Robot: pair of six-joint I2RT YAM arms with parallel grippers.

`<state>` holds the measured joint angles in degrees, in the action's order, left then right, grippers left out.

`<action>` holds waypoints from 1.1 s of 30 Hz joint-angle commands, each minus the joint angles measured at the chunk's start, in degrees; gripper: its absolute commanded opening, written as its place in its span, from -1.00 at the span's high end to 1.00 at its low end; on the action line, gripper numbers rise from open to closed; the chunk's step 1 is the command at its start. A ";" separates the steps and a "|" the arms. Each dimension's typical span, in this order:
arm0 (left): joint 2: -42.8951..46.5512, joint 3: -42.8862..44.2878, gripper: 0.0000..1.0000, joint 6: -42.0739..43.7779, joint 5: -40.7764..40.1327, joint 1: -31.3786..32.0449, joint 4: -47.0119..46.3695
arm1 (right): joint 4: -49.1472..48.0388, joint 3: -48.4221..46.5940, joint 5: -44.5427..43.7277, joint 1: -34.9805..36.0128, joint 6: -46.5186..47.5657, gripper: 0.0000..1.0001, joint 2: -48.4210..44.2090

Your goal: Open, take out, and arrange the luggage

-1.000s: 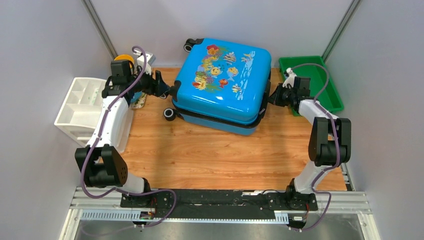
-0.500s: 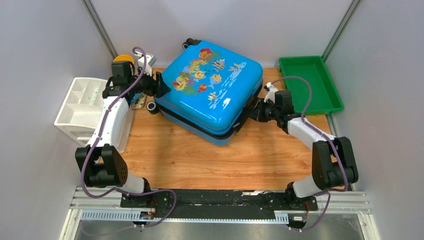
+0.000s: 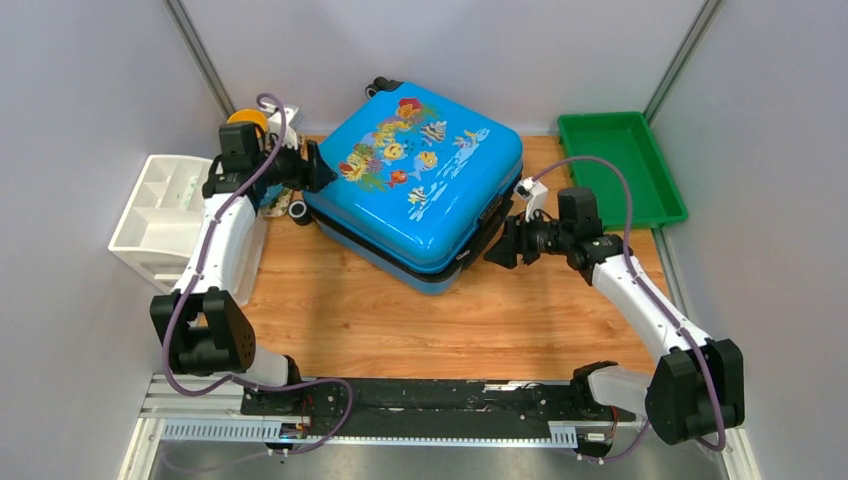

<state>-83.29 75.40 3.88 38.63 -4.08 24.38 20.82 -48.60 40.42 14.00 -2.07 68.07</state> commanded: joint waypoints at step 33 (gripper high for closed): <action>-15.76 3.27 -0.72 -55.47 -17.37 -9.55 -17.25 | 11.88 -9.94 -9.13 1.03 9.01 -0.24 -0.22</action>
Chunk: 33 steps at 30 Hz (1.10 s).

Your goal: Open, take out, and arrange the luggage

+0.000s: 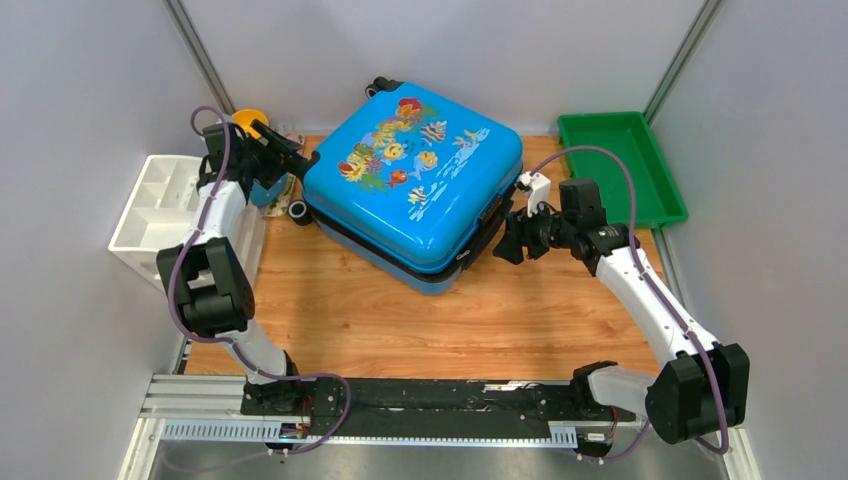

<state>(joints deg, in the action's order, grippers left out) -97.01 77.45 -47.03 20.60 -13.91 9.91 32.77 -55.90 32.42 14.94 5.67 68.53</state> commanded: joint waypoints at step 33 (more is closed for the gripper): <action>3.40 9.04 1.00 -18.46 9.81 1.61 -4.47 | 2.21 1.05 3.69 -1.32 8.66 -0.40 -10.35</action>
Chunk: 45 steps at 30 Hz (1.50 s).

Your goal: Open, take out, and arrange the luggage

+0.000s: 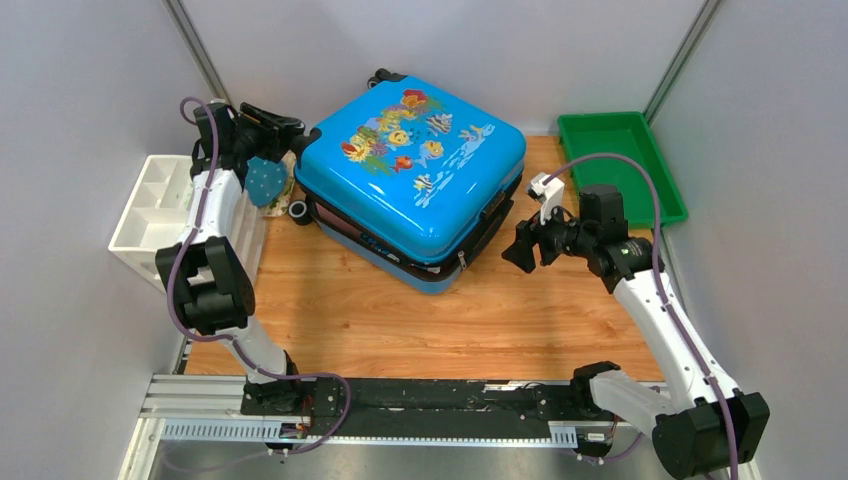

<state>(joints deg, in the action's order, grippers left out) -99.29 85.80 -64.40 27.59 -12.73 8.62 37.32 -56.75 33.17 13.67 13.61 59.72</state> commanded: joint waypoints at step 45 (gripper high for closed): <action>7.79 -8.72 1.00 10.35 0.01 0.34 -0.62 | -58.86 29.42 -9.00 18.32 -11.85 0.40 9.45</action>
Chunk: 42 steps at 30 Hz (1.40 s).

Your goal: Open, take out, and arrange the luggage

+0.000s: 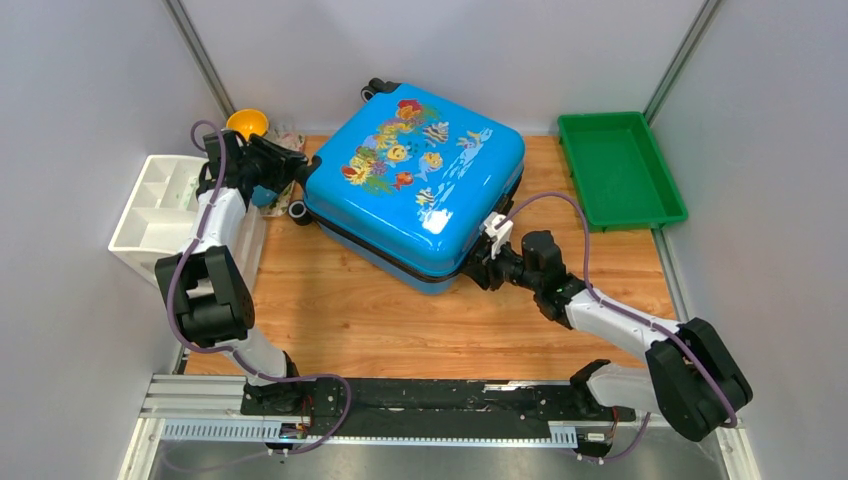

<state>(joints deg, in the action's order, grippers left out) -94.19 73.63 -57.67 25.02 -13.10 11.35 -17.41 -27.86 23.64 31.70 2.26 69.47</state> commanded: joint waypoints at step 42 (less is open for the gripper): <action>-10.04 18.39 1.00 21.19 2.76 -2.45 4.02 | -6.31 -23.55 -3.53 -29.50 21.99 1.00 21.83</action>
<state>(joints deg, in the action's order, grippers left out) -102.94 86.50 -47.90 27.09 -14.35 18.48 -15.88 -45.84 19.77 7.27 22.00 86.21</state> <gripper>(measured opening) 0.601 0.007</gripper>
